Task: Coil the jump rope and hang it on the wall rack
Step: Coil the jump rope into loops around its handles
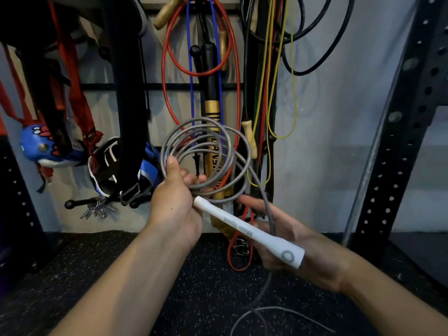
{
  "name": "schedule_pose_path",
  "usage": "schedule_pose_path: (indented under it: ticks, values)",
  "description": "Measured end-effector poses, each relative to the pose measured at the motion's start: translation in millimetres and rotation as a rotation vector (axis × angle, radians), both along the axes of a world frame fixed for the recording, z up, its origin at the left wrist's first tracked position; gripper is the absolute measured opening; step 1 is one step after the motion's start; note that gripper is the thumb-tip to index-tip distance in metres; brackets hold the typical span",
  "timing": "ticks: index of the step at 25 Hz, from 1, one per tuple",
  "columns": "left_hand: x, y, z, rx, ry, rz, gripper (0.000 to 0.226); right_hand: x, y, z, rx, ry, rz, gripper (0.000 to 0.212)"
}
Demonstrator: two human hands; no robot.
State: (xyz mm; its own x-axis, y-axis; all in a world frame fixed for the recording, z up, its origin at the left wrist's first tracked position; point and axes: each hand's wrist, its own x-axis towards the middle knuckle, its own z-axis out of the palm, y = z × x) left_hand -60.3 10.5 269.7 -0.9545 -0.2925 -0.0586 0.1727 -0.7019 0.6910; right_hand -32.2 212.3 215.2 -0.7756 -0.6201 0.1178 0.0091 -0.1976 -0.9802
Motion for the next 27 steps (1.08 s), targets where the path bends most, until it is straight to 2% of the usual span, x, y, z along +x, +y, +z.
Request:
schedule_pose_path:
  ticks: [3, 5, 7, 9, 12, 14, 17, 18, 19, 20, 21, 22, 23, 24, 25, 27]
  values:
    - [0, 7, -8, 0.011, -0.014, 0.033, 0.043, -1, -22, 6, 0.062, 0.173, -0.136, 0.091]
    - [5, 13, -15, -0.058, 0.005, 0.045, 0.041, -1, -39, 13, -0.067, 0.153, -0.213, 0.073]
    - [14, 21, -22, -0.221, 0.04, 0.068, 0.037, -7, -48, 21, -0.192, 0.088, -0.379, 0.052]
    - [23, 27, -30, -0.399, 0.076, 0.071, 0.04, -9, -50, 28, -0.202, 0.043, -0.511, 0.048]
    - [27, 27, -39, -0.569, 0.149, 0.076, 0.047, -3, -49, 32, -0.086, 0.028, -0.527, 0.027]
    - [25, 20, -41, -0.721, 0.168, 0.051, 0.044, -3, -45, 34, -0.043, 0.01, -0.553, 0.029]
    - [20, 12, -41, -0.873, 0.131, -0.064, 0.022, -7, -38, 40, 0.072, 0.077, -0.586, 0.037]
    - [19, 8, -39, -0.908, 0.105, -0.076, 0.027, -7, -35, 42, 0.152, 0.123, -0.583, 0.041]
    - [18, 5, -35, -0.959, 0.103, -0.059, 0.05, -5, -33, 45, 0.247, 0.176, -0.573, 0.042]
    - [16, 1, -31, -1.067, 0.143, 0.013, 0.08, -3, -33, 47, 0.345, 0.232, -0.564, 0.042]
    - [16, -2, -25, -1.264, 0.228, 0.129, 0.108, -1, -33, 48, 0.442, 0.291, -0.557, 0.042]
    - [17, -4, -19, -1.536, 0.357, 0.257, 0.126, 1, -34, 49, 0.52, 0.34, -0.553, 0.041]
    - [19, -4, -14, -1.826, 0.527, 0.388, 0.133, 1, -36, 49, 0.571, 0.372, -0.547, 0.038]
    - [20, -3, -10, -2.058, 0.704, 0.51, 0.134, 1, -37, 48, 0.6, 0.393, -0.547, 0.033]
    - [22, 0, -6, -2.213, 0.846, 0.571, 0.129, 0, -37, 48, 0.62, 0.413, -0.545, 0.027]
    - [21, 4, -6, -2.326, 0.967, 0.574, 0.11, -3, -37, 47, 0.66, 0.454, -0.523, 0.023]
